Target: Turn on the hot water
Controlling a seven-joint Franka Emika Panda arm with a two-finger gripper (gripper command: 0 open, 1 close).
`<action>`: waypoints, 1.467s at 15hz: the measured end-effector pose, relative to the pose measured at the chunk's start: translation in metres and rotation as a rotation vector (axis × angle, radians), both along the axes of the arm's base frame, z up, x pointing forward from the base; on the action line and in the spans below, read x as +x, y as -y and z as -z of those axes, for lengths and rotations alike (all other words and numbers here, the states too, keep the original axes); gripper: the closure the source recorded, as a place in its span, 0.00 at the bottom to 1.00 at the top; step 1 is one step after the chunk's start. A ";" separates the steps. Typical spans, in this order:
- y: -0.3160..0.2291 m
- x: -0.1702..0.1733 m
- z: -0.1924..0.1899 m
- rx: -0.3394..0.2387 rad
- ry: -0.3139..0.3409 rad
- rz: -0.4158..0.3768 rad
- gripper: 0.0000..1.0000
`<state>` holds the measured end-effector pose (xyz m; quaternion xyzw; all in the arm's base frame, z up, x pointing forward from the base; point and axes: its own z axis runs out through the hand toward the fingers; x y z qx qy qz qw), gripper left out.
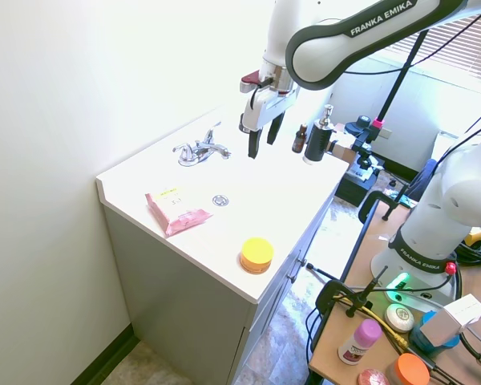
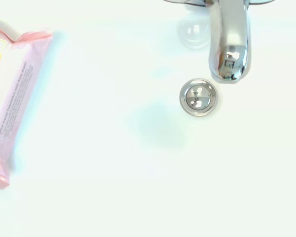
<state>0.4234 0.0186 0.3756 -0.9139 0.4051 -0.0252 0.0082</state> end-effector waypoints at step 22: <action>-0.051 0.155 0.045 -0.170 0.460 0.245 0.00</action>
